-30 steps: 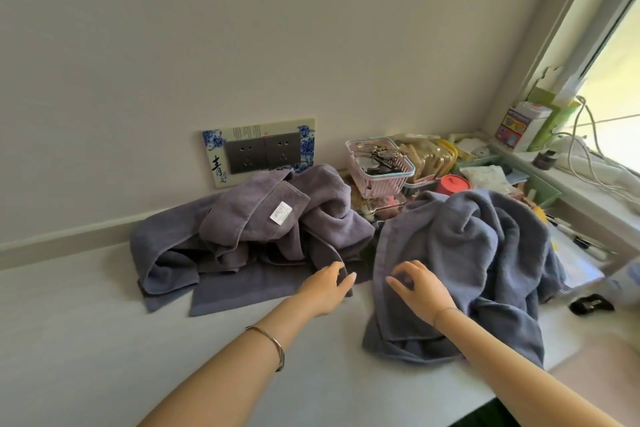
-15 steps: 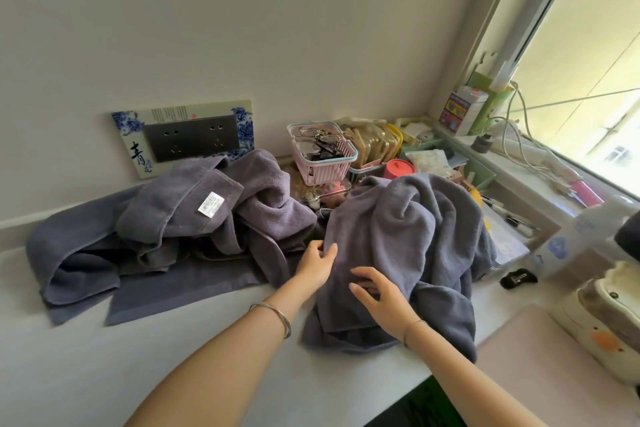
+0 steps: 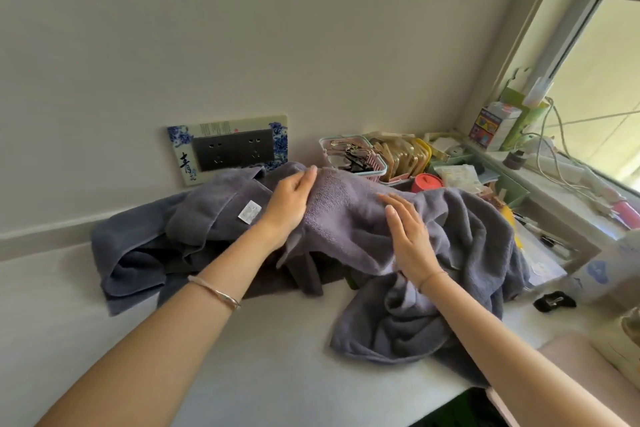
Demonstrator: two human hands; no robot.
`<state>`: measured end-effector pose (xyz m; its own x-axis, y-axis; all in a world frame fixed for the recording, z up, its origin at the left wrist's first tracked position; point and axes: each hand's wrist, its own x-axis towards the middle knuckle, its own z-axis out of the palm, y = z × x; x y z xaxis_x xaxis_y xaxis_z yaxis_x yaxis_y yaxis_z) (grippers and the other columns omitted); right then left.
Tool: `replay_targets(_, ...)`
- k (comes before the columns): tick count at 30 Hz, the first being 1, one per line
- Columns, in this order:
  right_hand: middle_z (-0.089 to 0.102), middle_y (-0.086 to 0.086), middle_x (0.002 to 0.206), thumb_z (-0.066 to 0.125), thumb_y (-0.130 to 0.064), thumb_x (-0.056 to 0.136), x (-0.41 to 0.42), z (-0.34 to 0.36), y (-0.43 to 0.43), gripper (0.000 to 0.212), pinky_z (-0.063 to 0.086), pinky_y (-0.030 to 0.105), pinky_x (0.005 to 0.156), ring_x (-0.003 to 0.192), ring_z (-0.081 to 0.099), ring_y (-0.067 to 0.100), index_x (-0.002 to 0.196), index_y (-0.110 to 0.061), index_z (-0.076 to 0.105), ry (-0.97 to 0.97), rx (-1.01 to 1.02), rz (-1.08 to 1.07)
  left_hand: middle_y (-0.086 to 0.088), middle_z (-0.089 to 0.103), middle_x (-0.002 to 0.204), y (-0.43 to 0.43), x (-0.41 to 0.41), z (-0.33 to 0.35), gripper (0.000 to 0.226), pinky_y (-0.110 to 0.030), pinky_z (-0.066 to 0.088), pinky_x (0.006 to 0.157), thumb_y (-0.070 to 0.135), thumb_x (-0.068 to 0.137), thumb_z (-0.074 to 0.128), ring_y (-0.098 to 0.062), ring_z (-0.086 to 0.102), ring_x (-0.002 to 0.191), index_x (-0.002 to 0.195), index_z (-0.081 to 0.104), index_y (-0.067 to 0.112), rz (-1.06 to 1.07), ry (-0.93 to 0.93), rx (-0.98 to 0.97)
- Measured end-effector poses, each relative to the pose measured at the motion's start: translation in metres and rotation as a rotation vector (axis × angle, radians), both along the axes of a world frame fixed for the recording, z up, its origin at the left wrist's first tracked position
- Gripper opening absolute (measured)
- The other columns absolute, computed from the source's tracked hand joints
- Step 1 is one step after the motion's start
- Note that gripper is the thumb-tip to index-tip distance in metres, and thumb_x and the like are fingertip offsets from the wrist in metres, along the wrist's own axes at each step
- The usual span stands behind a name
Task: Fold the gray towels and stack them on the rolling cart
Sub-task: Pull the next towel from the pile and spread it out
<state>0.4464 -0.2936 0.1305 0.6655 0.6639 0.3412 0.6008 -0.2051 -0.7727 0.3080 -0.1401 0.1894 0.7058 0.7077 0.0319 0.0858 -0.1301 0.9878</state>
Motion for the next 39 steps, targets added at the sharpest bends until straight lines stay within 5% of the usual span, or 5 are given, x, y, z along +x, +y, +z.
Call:
replay_targets(9, 0.031, -0.008, 0.151, 0.023, -0.055, 0.092, -0.126, 0.008, 0.115, 0.053, 0.008, 0.041, 0.119, 0.142, 0.021, 0.009, 0.140, -0.039, 0.037, -0.168, -0.169, 0.405, 0.003, 0.066, 0.101, 0.088, -0.198, 0.052, 0.028, -0.023, 0.044, 0.094, 0.028, 0.101, 0.039, -0.008, 0.061, 0.093, 0.115, 0.061, 0.016, 0.196, 0.006, -0.059)
replay_targets(14, 0.016, -0.016, 0.156, 0.025, -0.054, 0.097, -0.238, -0.013, 0.173, 0.046, 0.001, 0.042, 0.118, 0.144, 0.009, 0.006, 0.142, -0.047, 0.025, -0.169, -0.259, 0.676, 0.008, 0.071, 0.082, 0.108, -0.332, 0.053, 0.024, -0.015, 0.052, 0.073, 0.028, 0.100, 0.041, -0.001, 0.066, 0.071, 0.108, 0.061, 0.017, 0.430, 0.010, -0.158)
replay_targets(20, 0.027, -0.010, 0.152, 0.034, -0.040, 0.100, -0.366, -0.051, 0.208, 0.042, 0.010, 0.021, 0.115, 0.141, 0.020, 0.005, 0.141, -0.031, 0.040, 0.098, -0.400, 0.966, -0.001, 0.057, 0.123, 0.117, -0.466, 0.006, 0.035, -0.028, 0.037, 0.104, 0.031, 0.099, 0.044, -0.016, 0.054, 0.113, 0.130, 0.050, 0.018, 0.633, 0.132, -0.265)
replay_targets(35, 0.048, 0.010, 0.138, 0.039, -0.042, 0.097, -0.397, -0.134, 0.229, 0.046, 0.038, 0.041, 0.103, 0.122, 0.048, 0.030, 0.132, -0.015, 0.049, 0.065, -0.801, 0.388, 0.001, 0.060, 0.126, 0.112, -0.591, -0.128, 0.039, -0.022, 0.042, 0.094, 0.036, 0.098, 0.046, -0.011, 0.056, 0.111, 0.131, 0.053, 0.017, 0.502, 0.483, -0.365)
replay_targets(39, 0.064, 0.010, 0.111, 0.031, -0.053, 0.097, -0.403, -0.129, 0.232, 0.047, 0.039, 0.037, 0.094, 0.100, 0.056, 0.028, 0.103, -0.018, 0.061, -0.087, -0.911, 0.363, 0.009, 0.056, 0.117, 0.118, -0.588, -0.139, 0.036, -0.023, 0.038, 0.091, 0.051, 0.091, 0.051, -0.009, 0.050, 0.114, 0.118, 0.055, 0.026, 0.417, 0.584, -0.397)
